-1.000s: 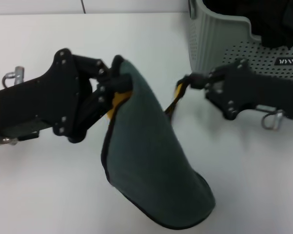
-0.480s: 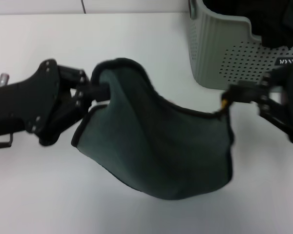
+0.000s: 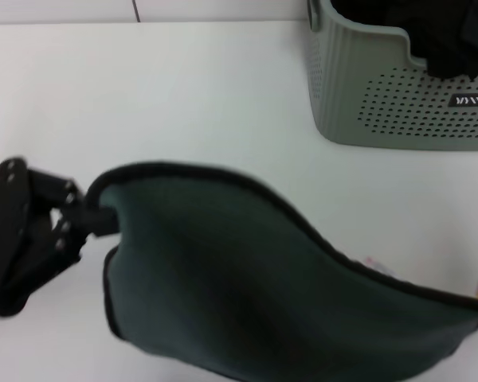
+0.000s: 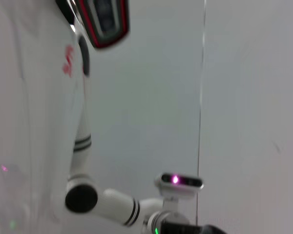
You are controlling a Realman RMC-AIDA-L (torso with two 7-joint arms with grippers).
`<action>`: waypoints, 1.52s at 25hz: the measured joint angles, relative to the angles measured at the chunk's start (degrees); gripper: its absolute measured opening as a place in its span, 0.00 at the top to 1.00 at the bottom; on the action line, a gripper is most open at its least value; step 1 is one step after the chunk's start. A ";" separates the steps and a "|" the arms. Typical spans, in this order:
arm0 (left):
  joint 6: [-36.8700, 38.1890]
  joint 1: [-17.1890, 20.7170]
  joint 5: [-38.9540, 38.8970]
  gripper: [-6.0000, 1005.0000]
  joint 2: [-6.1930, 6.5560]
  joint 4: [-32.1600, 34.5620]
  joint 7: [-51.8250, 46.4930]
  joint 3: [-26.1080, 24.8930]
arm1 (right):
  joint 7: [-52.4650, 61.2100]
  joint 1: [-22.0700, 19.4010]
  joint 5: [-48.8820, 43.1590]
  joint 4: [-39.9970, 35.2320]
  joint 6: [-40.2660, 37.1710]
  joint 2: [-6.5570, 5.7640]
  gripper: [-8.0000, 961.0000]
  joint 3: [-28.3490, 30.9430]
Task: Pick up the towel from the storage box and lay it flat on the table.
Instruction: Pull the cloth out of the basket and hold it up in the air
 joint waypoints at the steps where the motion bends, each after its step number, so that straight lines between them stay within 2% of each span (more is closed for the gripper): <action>1: 0.02 1.13 0.11 0.96 -0.17 0.65 0.09 -0.04 | 0.30 -0.01 0.37 1.76 -1.52 0.00 0.96 1.05; 3: -0.06 2.34 1.76 0.96 -0.64 0.24 0.35 -0.39 | 0.62 0.19 0.14 5.41 -2.31 0.01 0.96 2.41; 5: -0.73 1.39 5.35 0.96 -1.28 -2.73 1.04 -1.96 | 0.54 0.57 -1.92 9.73 0.11 -0.01 0.96 2.96; 8: -4.74 -3.72 15.52 0.96 -2.53 -11.22 1.94 -6.19 | -0.12 3.03 -7.10 17.74 6.91 0.02 0.96 2.49; 11: -11.33 -9.79 24.24 0.96 -3.67 -18.17 3.06 -7.72 | -0.92 7.72 -12.21 27.17 12.51 0.10 0.95 2.38; 13: -16.28 -13.65 28.32 0.96 -4.78 -20.85 3.95 -7.66 | -1.21 10.93 -14.91 31.86 15.97 0.23 0.95 2.38; 14: -20.87 -16.41 31.30 0.96 -6.10 -21.86 4.26 -7.56 | -1.49 12.45 -16.24 33.84 17.85 0.39 0.95 2.39; 15: -20.87 -16.41 31.30 0.96 -6.10 -21.86 4.26 -7.56 | -1.73 13.52 -17.47 35.10 19.57 0.58 0.95 2.36; 18: -27.49 -19.58 34.03 0.96 -7.49 -22.21 3.82 -7.53 | -2.09 15.89 -20.16 36.97 25.76 1.20 0.95 1.45; 23: -33.40 -20.41 33.96 0.96 -7.41 -21.94 3.50 -7.89 | -1.78 16.78 -20.56 38.25 34.67 1.32 0.95 -1.60; 32: -42.41 -22.03 34.20 0.96 -5.79 -21.23 2.10 -8.16 | -1.10 16.05 -20.73 37.85 42.59 1.18 0.94 -1.70; 38: -46.33 -22.37 36.47 0.96 -5.89 -18.67 0.66 -7.83 | -1.10 16.45 -20.91 37.95 47.14 1.13 0.94 -2.01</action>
